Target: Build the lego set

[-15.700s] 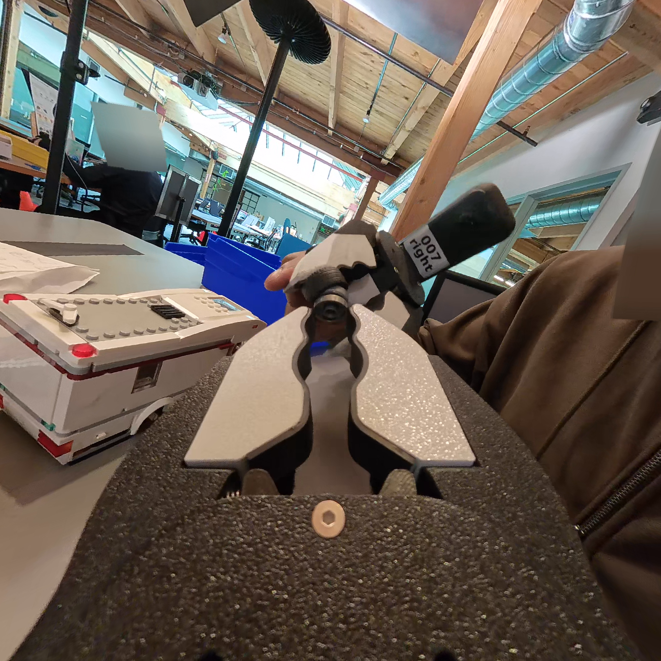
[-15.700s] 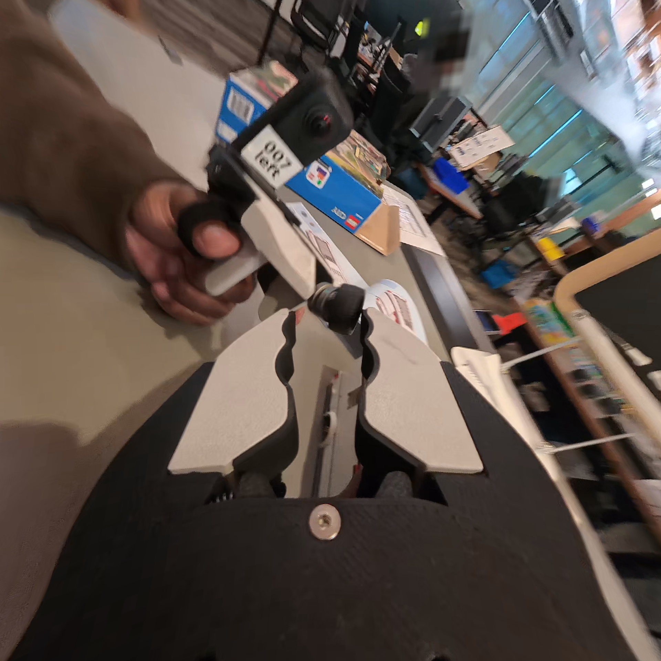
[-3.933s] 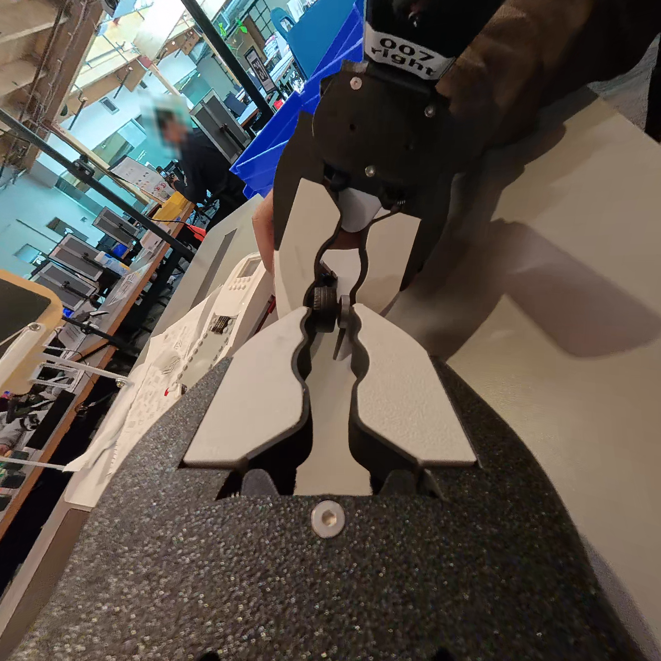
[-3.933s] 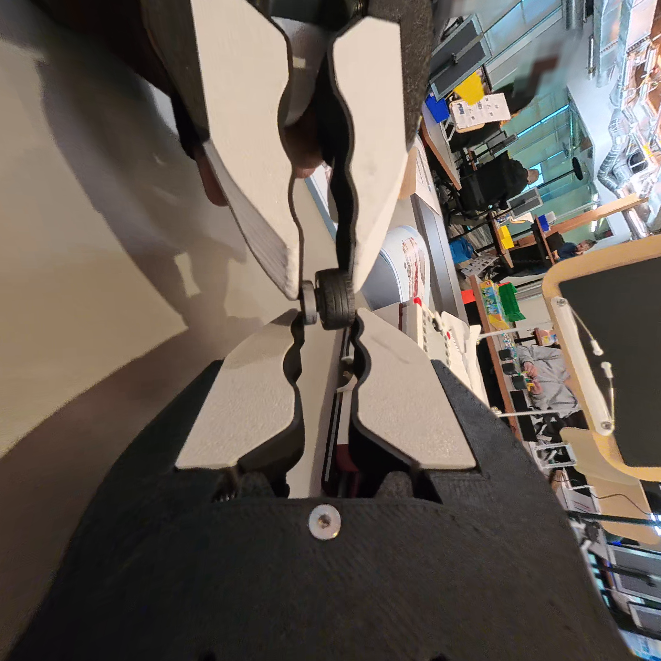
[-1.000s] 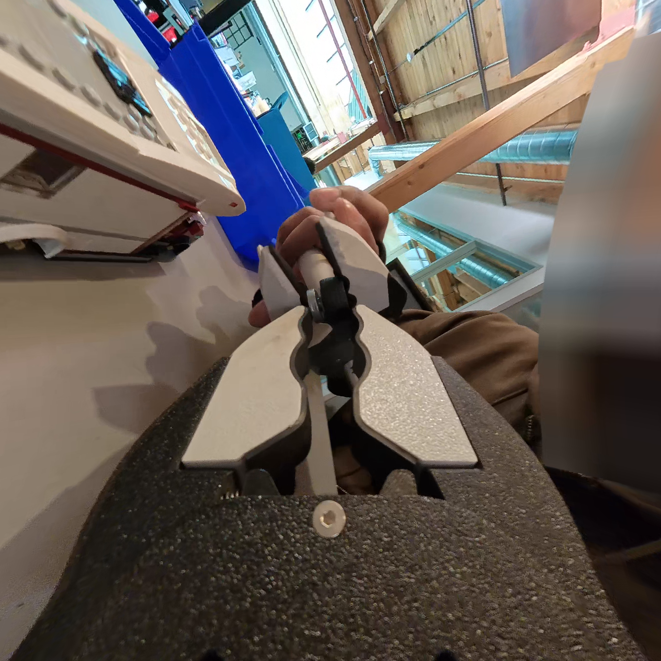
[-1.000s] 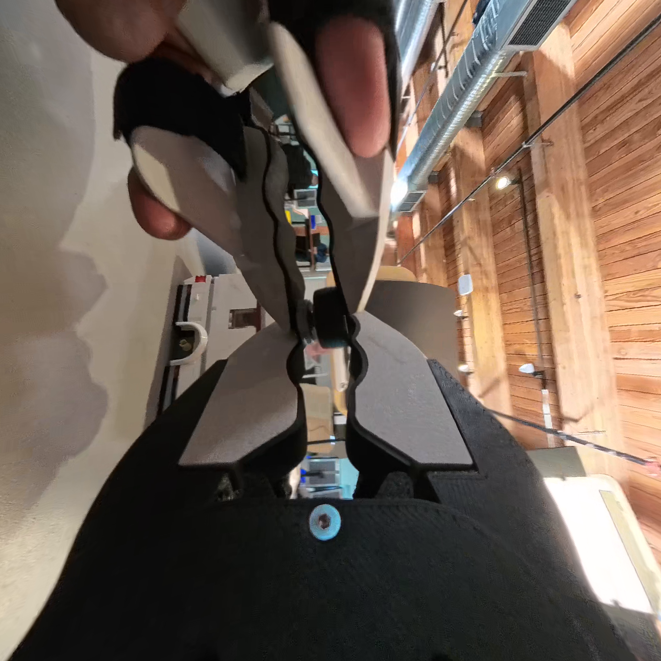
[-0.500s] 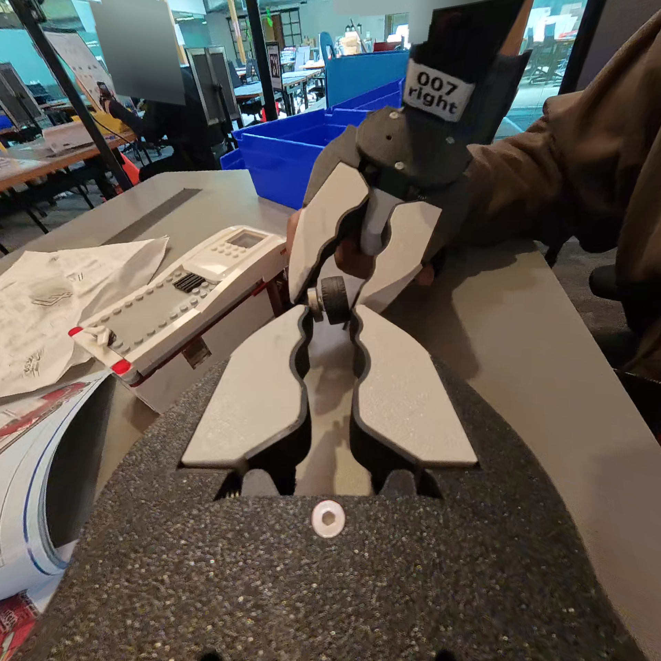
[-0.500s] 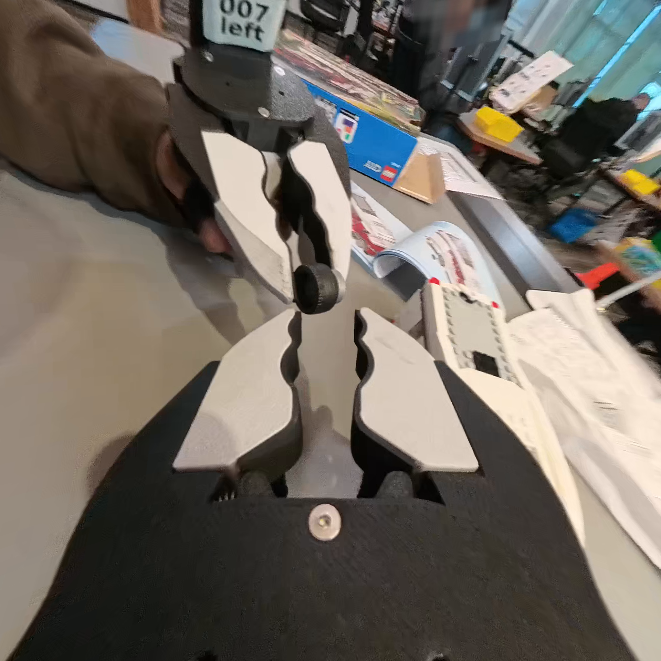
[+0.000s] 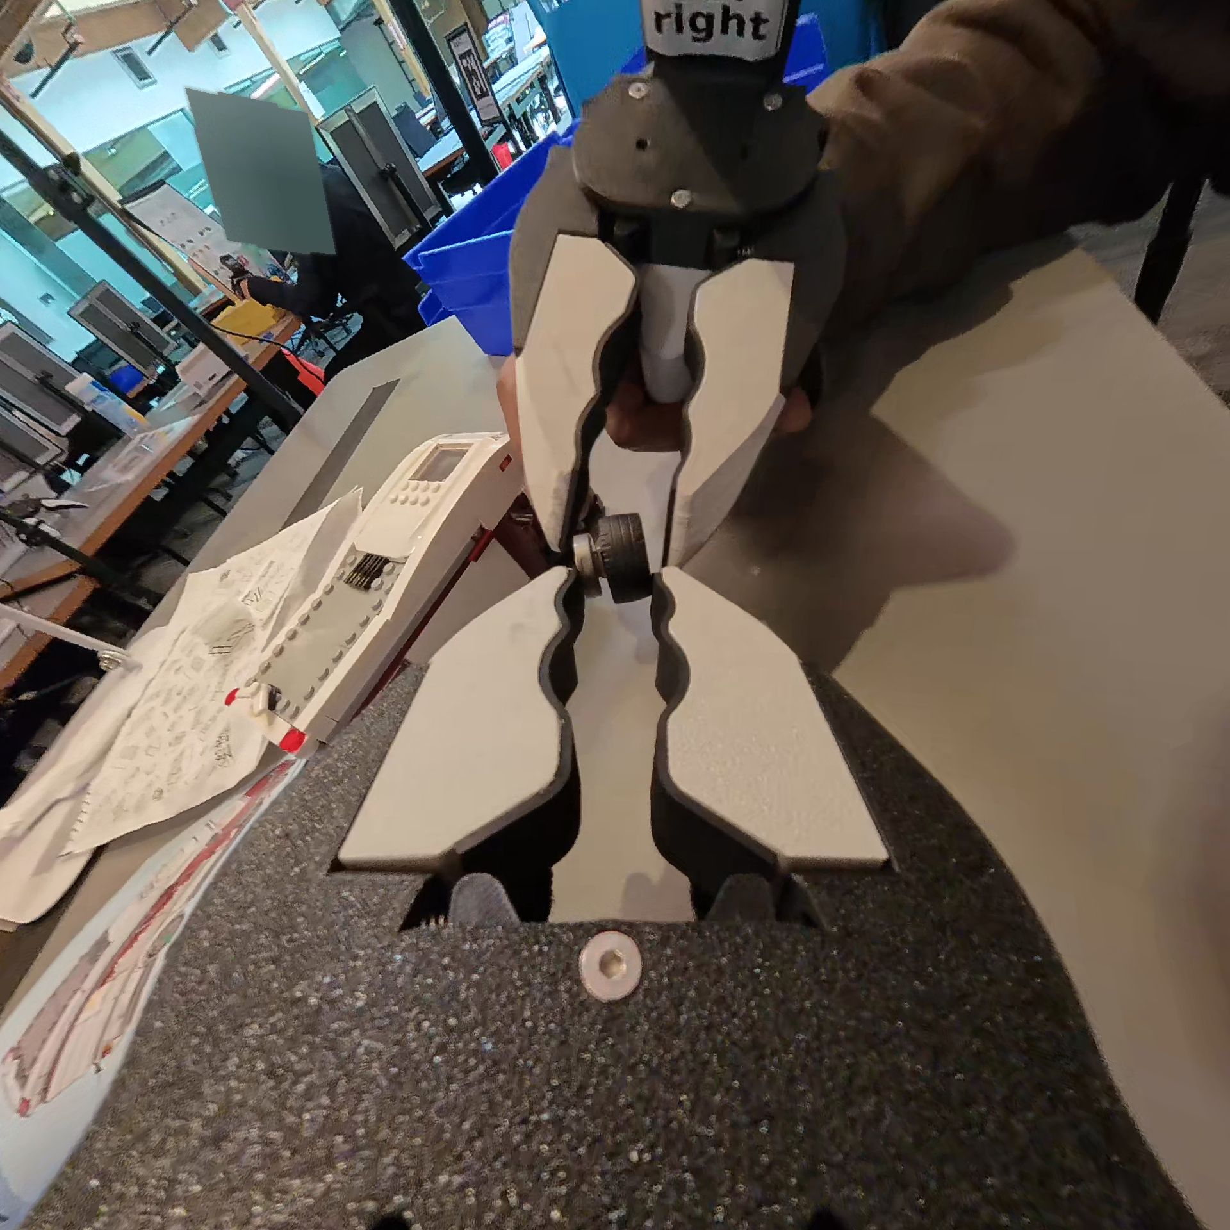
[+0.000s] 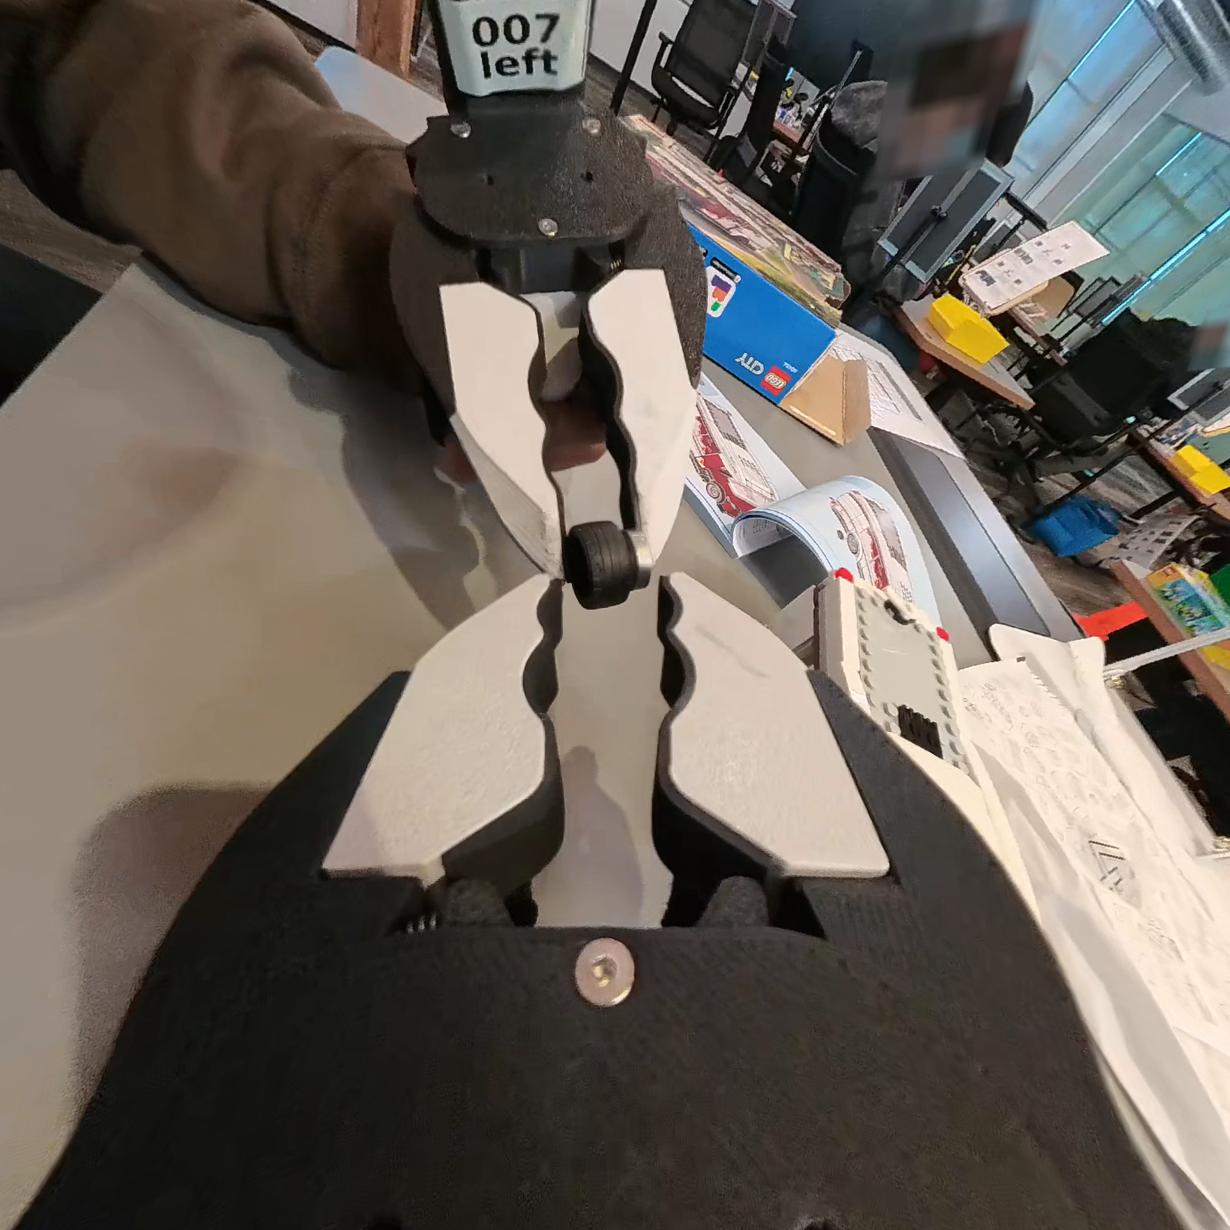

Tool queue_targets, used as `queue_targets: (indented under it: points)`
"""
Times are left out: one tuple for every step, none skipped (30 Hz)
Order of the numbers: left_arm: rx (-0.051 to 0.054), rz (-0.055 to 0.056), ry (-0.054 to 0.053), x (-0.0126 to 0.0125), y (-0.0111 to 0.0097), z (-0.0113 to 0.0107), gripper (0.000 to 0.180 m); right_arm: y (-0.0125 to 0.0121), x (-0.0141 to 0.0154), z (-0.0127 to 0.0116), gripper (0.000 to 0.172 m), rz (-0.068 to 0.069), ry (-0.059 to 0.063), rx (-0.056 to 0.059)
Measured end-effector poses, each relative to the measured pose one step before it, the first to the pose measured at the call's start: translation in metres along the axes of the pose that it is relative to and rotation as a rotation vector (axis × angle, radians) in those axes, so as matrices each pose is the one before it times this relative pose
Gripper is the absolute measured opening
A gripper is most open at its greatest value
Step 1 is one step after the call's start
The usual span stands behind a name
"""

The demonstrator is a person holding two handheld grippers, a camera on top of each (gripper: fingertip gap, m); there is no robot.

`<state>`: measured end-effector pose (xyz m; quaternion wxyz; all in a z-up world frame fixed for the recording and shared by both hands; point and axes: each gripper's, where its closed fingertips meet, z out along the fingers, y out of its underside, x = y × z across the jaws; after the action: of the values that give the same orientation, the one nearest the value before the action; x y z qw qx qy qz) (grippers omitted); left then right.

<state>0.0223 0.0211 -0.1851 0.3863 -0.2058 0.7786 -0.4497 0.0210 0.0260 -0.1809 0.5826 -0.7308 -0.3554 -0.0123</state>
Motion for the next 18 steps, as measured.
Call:
queue_targets:
  points:
    - [-0.0089,0.0233,-0.0039,0.00128,0.00036,0.00044,0.020,-0.00014,0.00058,-0.00066,0.026,-0.0053,0.0036,0.0001]
    - [-0.0105,0.0245,-0.0053,0.00123,0.00048,0.00061,0.020,-0.00022,0.00037,-0.00069,0.026,0.0022,-0.0033,0.0014]
    - [-0.0116,0.0255,-0.0043,0.00141,0.00071,0.00072,0.020,-0.00053,0.00038,-0.00103,0.025,0.0013,-0.0026,0.0037]
    - [-0.0057,0.0229,-0.0097,0.00049,-0.00016,0.00044,0.020,-0.00025,-0.00039,-0.00067,0.025,-0.0053,-0.0041,0.0003]
    - [-0.0059,0.0208,-0.0054,0.00083,-0.00004,0.00024,0.020,0.00084,-0.00141,-0.00012,0.024,-0.0108,-0.0074,-0.0070]
    - [-0.0069,0.0225,-0.0055,0.00084,0.00006,0.00039,0.020,0.00063,-0.00173,0.00022,0.023,-0.0117,-0.0057,-0.0072]
    - [-0.0033,0.0228,-0.0013,0.00188,-0.00040,0.00050,0.020,0.00039,-0.00271,0.00066,0.022,-0.0062,-0.0125,-0.0052]
    - [-0.0028,0.0216,0.0023,0.00260,-0.00079,0.00081,0.020,0.00036,-0.00348,0.00082,0.021,-0.0022,-0.0177,-0.0048]
    - [-0.0103,0.0270,-0.0013,0.00222,0.00033,0.00062,0.020,0.00036,-0.00356,0.00032,0.020,-0.0042,-0.0192,-0.0028]
    - [-0.0063,0.0318,-0.0069,0.00103,0.00036,0.00011,0.020,0.00076,-0.00179,-0.00024,0.019,-0.0089,-0.0108,-0.0049]
    - [0.0006,0.0234,-0.0024,0.00100,-0.00056,-0.00003,0.020,0.00020,-0.00140,-0.00052,0.019,-0.0050,-0.0129,-0.0026]
    - [0.0069,0.0163,0.0006,0.00118,-0.00154,-0.00043,0.020,-0.00067,-0.00154,-0.00084,0.018,0.0005,-0.0150,0.0020]
    - [0.0142,0.0184,0.0008,0.00112,-0.00243,-0.00086,0.020,-0.00165,-0.00165,-0.00127,0.018,-0.0010,-0.0147,0.0079]
    - [0.0125,0.0165,0.0028,0.00145,-0.00222,-0.00065,0.020,-0.00172,-0.00204,-0.00124,0.018,-0.0054,-0.0158,0.0079]
    - [0.0066,0.0126,0.0016,0.00120,-0.00156,-0.00017,0.020,-0.00112,-0.00189,-0.00102,0.018,-0.0061,-0.0130,0.0043]
    - [0.0081,0.0124,0.0030,0.00135,-0.00166,-0.00024,0.020,-0.00087,-0.00182,-0.00095,0.018,-0.0015,-0.0139,0.0055]
    - [0.0079,0.0112,0.0021,0.00117,-0.00185,-0.00017,0.020,-0.00089,-0.00188,-0.00107,0.018,0.0026,-0.0137,0.0100]
    - [0.0064,0.0108,0.0044,0.00144,-0.00161,0.00005,0.020,-0.00091,-0.00201,-0.00104,0.018,0.0011,-0.0140,0.0102]
